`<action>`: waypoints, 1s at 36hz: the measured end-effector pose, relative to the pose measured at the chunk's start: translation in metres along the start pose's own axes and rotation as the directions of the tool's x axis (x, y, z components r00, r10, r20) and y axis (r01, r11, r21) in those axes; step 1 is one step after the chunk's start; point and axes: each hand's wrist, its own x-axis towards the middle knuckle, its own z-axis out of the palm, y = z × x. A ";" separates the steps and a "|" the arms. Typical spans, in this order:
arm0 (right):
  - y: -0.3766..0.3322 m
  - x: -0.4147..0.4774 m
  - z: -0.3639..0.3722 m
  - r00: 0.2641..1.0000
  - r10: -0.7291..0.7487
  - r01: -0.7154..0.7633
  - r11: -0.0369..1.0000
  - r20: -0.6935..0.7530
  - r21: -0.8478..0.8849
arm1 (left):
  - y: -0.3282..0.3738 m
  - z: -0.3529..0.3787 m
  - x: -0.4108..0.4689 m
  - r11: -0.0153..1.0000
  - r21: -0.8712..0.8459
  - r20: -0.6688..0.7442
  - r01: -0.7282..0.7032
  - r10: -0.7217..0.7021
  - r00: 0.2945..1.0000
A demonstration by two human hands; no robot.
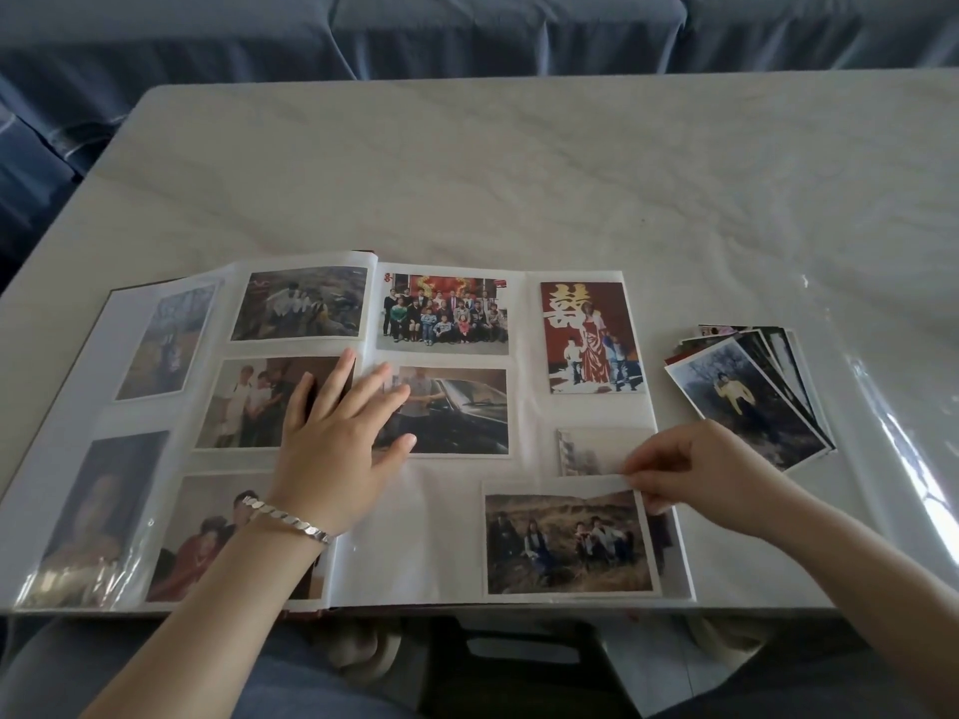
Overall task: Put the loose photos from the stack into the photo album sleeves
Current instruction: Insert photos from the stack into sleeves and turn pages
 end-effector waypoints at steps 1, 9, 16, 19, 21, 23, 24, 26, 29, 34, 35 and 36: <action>-0.001 0.000 0.003 1.000 0.009 -0.009 1.000 -0.004 0.018 | 0.000 0.000 0.000 1.000 -0.006 -0.004 0.000 0.000 1.000; -0.014 0.004 0.033 1.000 0.014 -0.012 0.995 -0.024 0.095 | -0.001 0.001 0.001 1.000 -0.008 -0.011 -0.002 0.002 1.000; -0.023 0.008 0.057 0.998 -0.024 0.032 0.988 -0.058 0.154 | 0.000 0.001 0.002 1.000 -0.010 -0.007 0.009 -0.009 1.000; -0.021 0.005 0.050 0.999 0.027 -0.020 0.977 -0.033 0.211 | 0.001 0.001 0.002 1.000 -0.008 -0.004 0.010 -0.010 1.000; -0.020 0.002 0.047 0.998 0.060 -0.063 0.969 0.020 0.238 | 0.001 0.000 0.001 1.000 -0.007 -0.002 0.011 -0.011 1.000; -0.018 0.000 0.047 0.996 0.075 -0.085 0.966 0.050 0.245 | 0.000 0.000 0.001 1.000 -0.007 0.000 0.010 -0.010 1.000; -0.017 0.000 0.048 0.996 0.079 -0.089 0.967 0.048 0.241 | 0.000 0.000 0.001 1.000 -0.004 0.002 0.009 -0.009 1.000; -0.016 -0.001 0.051 0.996 0.087 -0.089 0.971 0.020 0.223 | 0.000 0.000 0.002 1.000 -0.001 0.004 0.009 -0.009 1.000; -0.017 0.000 0.057 0.996 0.088 -0.083 0.987 -0.030 0.141 | 0.001 0.000 0.002 1.000 -0.005 0.005 0.012 -0.012 1.000; -0.023 0.001 0.074 0.997 0.075 -0.071 0.992 -0.034 0.103 | 0.002 -0.001 0.002 1.000 -0.005 0.020 0.019 -0.019 1.000; -0.025 0.001 0.077 0.997 0.075 -0.071 0.991 -0.025 0.117 | 0.002 -0.001 0.002 1.000 -0.003 0.024 0.019 -0.019 1.000; -0.027 0.002 0.080 0.997 0.077 -0.073 0.988 -0.020 0.136 | 0.002 -0.001 0.002 1.000 -0.002 0.026 0.019 -0.019 0.999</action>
